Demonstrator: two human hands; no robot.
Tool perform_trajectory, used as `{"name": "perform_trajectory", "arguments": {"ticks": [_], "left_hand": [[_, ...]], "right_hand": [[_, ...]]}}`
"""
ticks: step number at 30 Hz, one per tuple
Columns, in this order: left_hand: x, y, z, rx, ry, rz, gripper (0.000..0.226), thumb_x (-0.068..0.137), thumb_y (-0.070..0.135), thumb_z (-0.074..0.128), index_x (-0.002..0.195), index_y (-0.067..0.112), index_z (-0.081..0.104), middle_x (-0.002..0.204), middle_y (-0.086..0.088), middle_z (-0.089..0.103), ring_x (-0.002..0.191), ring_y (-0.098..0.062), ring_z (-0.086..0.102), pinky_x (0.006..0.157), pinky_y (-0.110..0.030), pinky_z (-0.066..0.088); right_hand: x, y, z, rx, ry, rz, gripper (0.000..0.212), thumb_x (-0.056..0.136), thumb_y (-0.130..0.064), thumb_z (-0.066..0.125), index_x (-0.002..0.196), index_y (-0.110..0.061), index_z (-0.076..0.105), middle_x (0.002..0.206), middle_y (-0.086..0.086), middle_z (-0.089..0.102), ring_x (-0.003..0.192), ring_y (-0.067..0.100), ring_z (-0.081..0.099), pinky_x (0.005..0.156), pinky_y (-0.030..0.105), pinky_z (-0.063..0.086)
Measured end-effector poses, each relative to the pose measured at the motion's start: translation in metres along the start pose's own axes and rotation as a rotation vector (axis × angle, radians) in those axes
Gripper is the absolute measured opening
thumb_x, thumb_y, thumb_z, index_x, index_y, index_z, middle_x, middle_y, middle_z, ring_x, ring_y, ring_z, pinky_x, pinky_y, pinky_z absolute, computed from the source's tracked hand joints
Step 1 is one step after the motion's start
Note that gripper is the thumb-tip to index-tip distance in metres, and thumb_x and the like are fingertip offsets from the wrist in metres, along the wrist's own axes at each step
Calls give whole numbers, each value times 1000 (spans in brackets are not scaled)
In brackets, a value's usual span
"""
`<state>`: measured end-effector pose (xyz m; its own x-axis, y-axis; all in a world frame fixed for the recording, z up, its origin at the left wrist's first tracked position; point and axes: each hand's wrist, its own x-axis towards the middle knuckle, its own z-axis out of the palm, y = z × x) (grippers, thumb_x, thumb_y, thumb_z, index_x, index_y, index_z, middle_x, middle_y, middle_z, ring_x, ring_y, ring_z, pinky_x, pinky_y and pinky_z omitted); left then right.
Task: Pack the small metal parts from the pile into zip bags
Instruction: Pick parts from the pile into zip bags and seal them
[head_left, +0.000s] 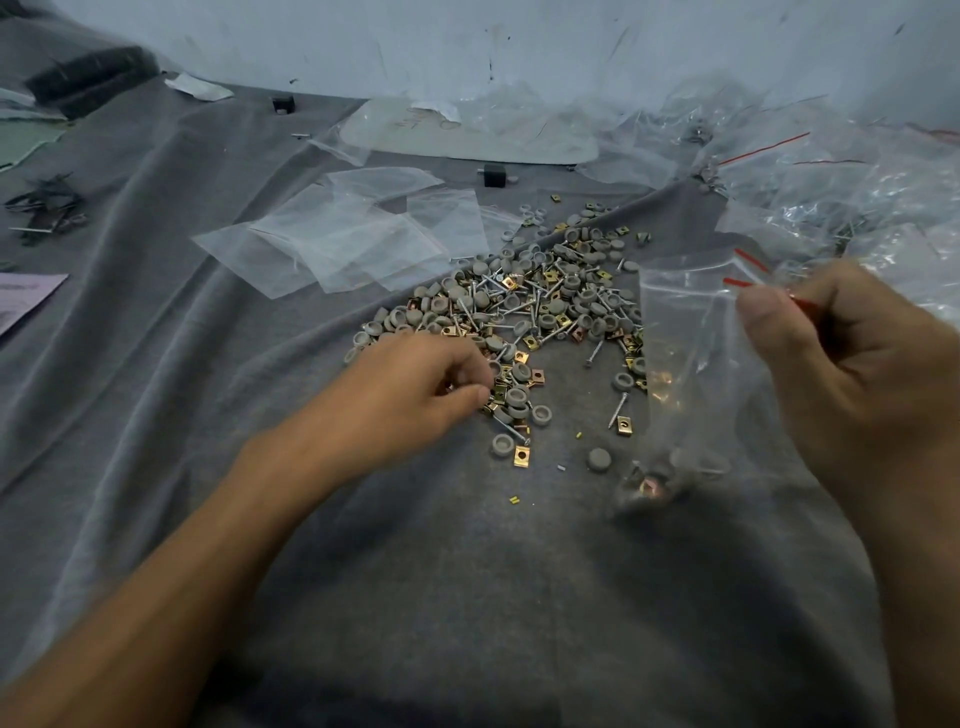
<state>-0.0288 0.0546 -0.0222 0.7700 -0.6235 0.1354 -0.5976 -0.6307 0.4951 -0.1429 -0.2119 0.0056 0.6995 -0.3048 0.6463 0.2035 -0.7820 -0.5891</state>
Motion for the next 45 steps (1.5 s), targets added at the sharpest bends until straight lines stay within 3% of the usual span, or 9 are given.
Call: {"name": "perform_trajectory", "arguments": {"ticks": [5, 10, 17, 21, 25, 31, 34, 37, 45], "left_hand": [[3, -8, 6, 203, 81, -52, 36, 94, 33, 67, 128, 27, 60, 125, 4, 55, 119, -19, 45, 100, -33, 37], [9, -5, 14, 262, 15, 51, 49, 96, 32, 64, 143, 26, 52, 139, 6, 54, 130, -17, 44, 110, -33, 32], [10, -9, 9, 334, -27, -13, 34, 96, 47, 60, 122, 28, 66, 119, 4, 57, 114, -18, 54, 96, -38, 45], [6, -9, 5, 338, -6, -8, 29, 99, 46, 54, 121, 33, 68, 116, 6, 59, 113, -16, 56, 86, -34, 47], [6, -10, 3, 281, 8, -32, 29, 102, 42, 50, 122, 31, 69, 116, 5, 59, 114, -16, 54, 94, -40, 49], [7, -14, 0, 295, 2, -58, 27, 100, 36, 52, 121, 34, 69, 119, 3, 58, 117, -18, 52, 109, -43, 40], [6, -11, 3, 306, 16, -42, 25, 99, 41, 50, 115, 34, 69, 114, 4, 58, 114, -19, 52, 96, -42, 48], [8, -7, 7, 301, 26, -42, 22, 98, 43, 50, 107, 34, 67, 109, 4, 57, 110, -17, 51, 83, -34, 45], [9, -10, -14, 118, 181, -85, 21, 87, 48, 44, 86, 38, 62, 107, 11, 56, 100, -13, 53, 83, -41, 47]], "right_hand": [[-2, 0, 1, 3, 41, -19, 38, 92, -40, 60, 65, -20, 42, 64, -19, 53, 56, -4, 43, 54, 9, 31], [-2, 4, 1, -24, 76, -95, 35, 92, -33, 61, 70, -9, 50, 65, -10, 47, 60, 3, 44, 59, 12, 32], [-2, 5, 7, -12, 55, -140, 33, 91, -30, 62, 70, -7, 51, 67, -10, 48, 61, -1, 44, 60, 10, 33], [-3, 3, 10, 0, 13, -152, 32, 90, -33, 63, 70, -11, 51, 66, -9, 50, 61, 0, 46, 60, 12, 33], [-5, -2, 16, 15, -37, -161, 34, 89, -35, 63, 70, -9, 52, 67, -3, 52, 61, 14, 44, 58, 23, 35], [-8, -8, 21, 32, -93, -166, 36, 88, -37, 63, 70, -8, 54, 68, -1, 53, 63, 16, 45, 60, 23, 37], [-8, -10, 23, 38, -119, -162, 34, 88, -37, 63, 71, -9, 54, 68, 1, 53, 63, 19, 47, 60, 29, 39], [-10, -13, 25, 38, -162, -160, 35, 88, -39, 63, 72, -9, 55, 69, 0, 53, 64, 18, 48, 60, 27, 39], [-13, -15, 32, 40, -301, -164, 32, 85, -42, 69, 75, -15, 57, 74, -3, 53, 67, 16, 50, 61, 22, 39]]}}
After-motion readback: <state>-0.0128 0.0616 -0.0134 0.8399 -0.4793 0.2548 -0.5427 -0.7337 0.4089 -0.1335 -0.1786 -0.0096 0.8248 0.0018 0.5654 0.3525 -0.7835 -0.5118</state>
